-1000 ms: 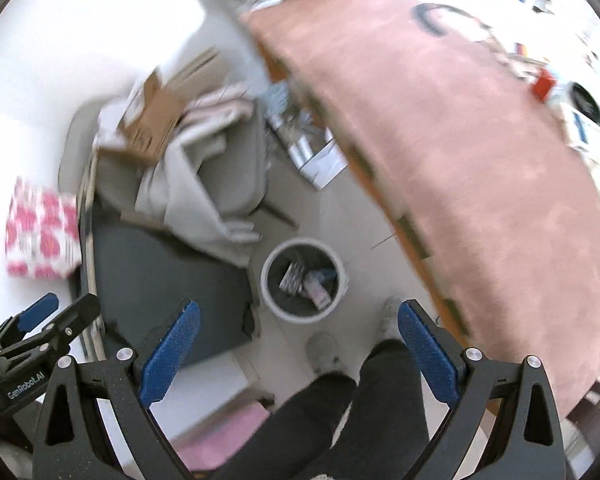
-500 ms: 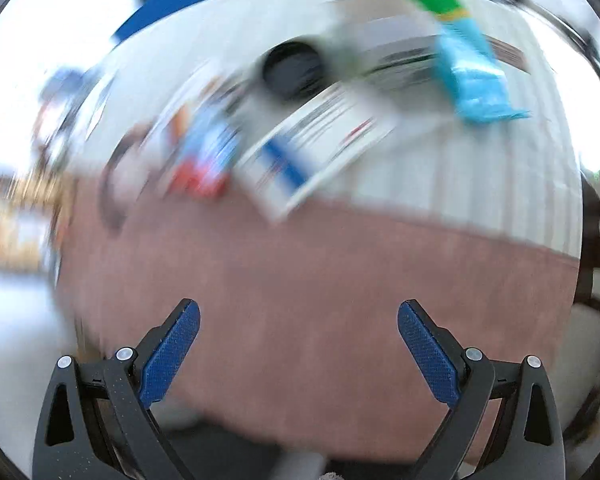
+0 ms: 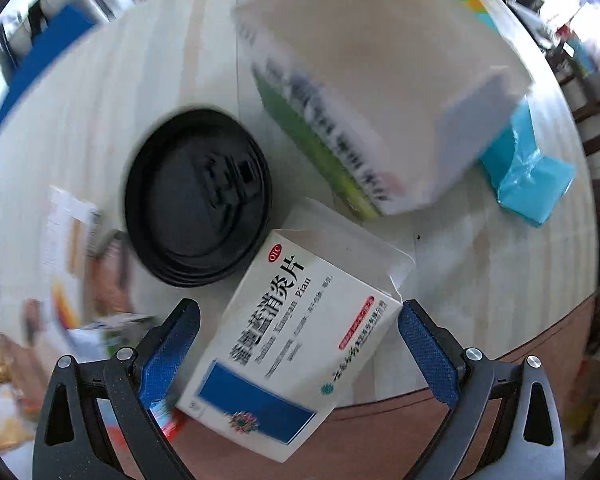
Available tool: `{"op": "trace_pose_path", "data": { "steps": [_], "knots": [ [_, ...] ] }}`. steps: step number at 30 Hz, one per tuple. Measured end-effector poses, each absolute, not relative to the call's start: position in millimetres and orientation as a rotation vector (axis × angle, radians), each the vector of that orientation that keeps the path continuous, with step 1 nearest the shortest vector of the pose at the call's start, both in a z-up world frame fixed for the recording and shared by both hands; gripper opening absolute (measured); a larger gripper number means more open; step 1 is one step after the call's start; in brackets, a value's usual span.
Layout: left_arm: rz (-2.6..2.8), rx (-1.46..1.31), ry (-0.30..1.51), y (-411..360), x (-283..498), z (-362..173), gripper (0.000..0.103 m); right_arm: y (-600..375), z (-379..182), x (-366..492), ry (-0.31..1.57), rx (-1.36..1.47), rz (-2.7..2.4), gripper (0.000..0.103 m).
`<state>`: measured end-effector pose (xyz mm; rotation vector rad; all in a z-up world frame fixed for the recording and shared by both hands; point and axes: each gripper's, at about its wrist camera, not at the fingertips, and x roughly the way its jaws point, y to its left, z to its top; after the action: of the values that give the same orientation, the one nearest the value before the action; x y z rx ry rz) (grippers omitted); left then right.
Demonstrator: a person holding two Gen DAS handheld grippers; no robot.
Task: Collect trash
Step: 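Grasp the red-blue juice carton with the left gripper while the right grasps the white medicine box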
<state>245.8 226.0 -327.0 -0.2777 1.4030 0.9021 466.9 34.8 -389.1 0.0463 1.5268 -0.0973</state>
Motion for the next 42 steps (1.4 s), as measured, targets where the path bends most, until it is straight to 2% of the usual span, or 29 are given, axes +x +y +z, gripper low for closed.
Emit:
{"op": "trace_pose_path", "data": {
  "steps": [3, 10, 18, 19, 20, 21, 22, 24, 26, 42],
  "knots": [
    [0.874, -0.293, 1.414, 230, 259, -325, 0.103, 34, -394, 460, 1.523, 0.006, -0.04, 0.096],
    [0.587, -0.315, 1.416, 211, 324, -328, 0.103, -3, -394, 424, 1.483, -0.286, 0.124, 0.096],
    [0.312, -0.227, 1.524, 174, 404, -373, 0.102, -40, -390, 414, 1.477, -0.366, 0.141, 0.096],
    [0.297, -0.224, 1.534, 172, 409, -378, 0.099, -41, -391, 417, 1.482, -0.361, 0.139, 0.096],
    [0.281, -0.227, 1.542, 171, 415, -383, 0.084, -39, -392, 420, 1.489, -0.356, 0.141, 0.096],
    [0.273, -0.232, 1.549, 169, 420, -387, 0.074, -36, -393, 425, 1.493, -0.353, 0.14, 0.096],
    [0.267, -0.238, 1.555, 169, 423, -390, 0.057, -38, -393, 425, 1.495, -0.353, 0.14, 0.096],
    [0.242, -0.287, 1.546, 169, 426, -392, 0.037, -42, -393, 430, 1.498, -0.351, 0.143, 0.096],
    [0.237, -0.316, 1.534, 167, 427, -392, 0.033, -55, -386, 440, 1.498, -0.353, 0.149, 0.096],
    [0.373, -0.349, 1.371, 150, 332, -334, 0.032, -44, -364, 430, 1.456, -0.385, 0.299, 0.095]
  ]
}}
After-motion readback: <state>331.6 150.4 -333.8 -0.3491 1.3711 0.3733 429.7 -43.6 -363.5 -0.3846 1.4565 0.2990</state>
